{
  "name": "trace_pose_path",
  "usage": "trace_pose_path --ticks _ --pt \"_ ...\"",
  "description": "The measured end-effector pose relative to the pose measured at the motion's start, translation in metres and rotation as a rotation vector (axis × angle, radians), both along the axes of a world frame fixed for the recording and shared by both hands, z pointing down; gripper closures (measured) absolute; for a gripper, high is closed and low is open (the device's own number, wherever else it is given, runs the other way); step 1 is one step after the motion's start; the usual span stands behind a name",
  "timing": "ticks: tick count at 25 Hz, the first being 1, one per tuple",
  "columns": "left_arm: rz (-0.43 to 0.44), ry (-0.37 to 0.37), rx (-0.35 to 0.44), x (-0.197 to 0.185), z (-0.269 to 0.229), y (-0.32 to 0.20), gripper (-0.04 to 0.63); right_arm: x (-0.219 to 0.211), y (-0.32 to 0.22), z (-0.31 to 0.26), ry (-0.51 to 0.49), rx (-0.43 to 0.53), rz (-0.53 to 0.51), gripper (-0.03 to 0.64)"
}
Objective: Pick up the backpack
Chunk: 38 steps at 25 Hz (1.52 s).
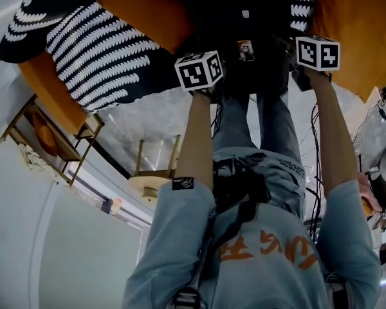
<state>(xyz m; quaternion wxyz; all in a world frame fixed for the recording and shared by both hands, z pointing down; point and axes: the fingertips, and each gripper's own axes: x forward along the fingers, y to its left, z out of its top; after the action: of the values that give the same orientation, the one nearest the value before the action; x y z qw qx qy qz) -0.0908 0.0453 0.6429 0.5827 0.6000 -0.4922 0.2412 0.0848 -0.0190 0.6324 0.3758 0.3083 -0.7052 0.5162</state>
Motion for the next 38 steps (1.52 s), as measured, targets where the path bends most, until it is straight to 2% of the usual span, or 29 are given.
trace_pose_path --ticks 6,11,16,21,24,27,33,38 --pt "-0.002 0.018 -0.011 0.004 0.007 -0.003 0.346 -0.006 0.005 0.001 -0.008 -0.048 -0.01 0.398" --pt "-0.033 0.052 0.01 0.004 0.0 0.002 0.438 -0.005 0.011 -0.005 0.022 -0.005 -0.004 0.45" --pt "-0.045 0.046 0.022 0.011 -0.022 0.024 0.476 0.004 0.034 -0.022 0.034 0.024 0.004 0.489" --pt "-0.062 0.04 0.086 0.017 -0.052 0.052 0.486 0.011 0.059 -0.049 0.039 0.024 -0.075 0.503" --pt "-0.056 0.031 0.112 0.02 -0.068 0.069 0.491 0.016 0.075 -0.063 0.045 0.048 -0.067 0.506" --pt "-0.047 -0.013 0.153 0.023 -0.088 0.072 0.494 0.022 0.084 -0.083 0.042 0.083 -0.053 0.511" --pt "0.006 -0.067 0.253 0.024 -0.135 0.056 0.495 0.028 0.084 -0.128 0.013 0.161 -0.061 0.52" --pt "-0.008 -0.11 0.365 0.022 -0.183 0.013 0.495 0.029 0.05 -0.176 -0.017 0.273 -0.04 0.522"
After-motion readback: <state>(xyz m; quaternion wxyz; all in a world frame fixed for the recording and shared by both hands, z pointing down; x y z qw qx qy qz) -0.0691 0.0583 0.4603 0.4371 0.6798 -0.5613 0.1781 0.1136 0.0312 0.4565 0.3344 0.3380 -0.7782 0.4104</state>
